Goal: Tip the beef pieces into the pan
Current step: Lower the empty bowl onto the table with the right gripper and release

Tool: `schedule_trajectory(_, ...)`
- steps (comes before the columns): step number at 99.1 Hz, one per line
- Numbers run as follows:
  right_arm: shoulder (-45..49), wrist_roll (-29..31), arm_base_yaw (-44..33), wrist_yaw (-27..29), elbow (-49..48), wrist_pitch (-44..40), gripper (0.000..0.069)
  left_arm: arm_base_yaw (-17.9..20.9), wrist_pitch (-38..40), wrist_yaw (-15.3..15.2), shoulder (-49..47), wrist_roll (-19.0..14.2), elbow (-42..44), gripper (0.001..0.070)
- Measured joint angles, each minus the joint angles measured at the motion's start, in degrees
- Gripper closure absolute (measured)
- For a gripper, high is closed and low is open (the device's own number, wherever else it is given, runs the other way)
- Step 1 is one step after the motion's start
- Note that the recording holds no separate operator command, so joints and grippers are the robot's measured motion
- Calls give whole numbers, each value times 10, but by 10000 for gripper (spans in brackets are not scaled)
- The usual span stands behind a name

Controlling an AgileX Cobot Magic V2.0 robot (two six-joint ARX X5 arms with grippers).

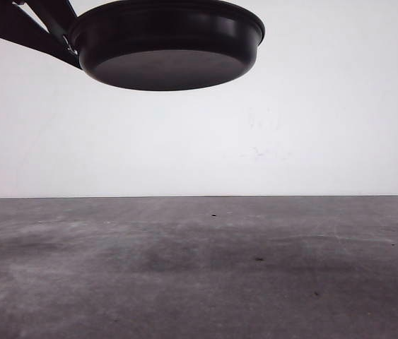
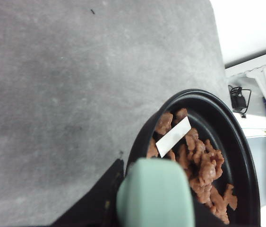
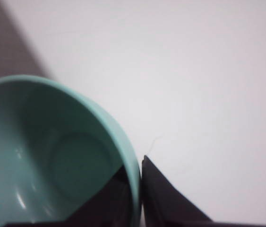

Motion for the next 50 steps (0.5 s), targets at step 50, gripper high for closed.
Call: schedule_trajectory(50,-77,685,-393,-569,12,-202,677,0,-13,-13,0,29,0,660)
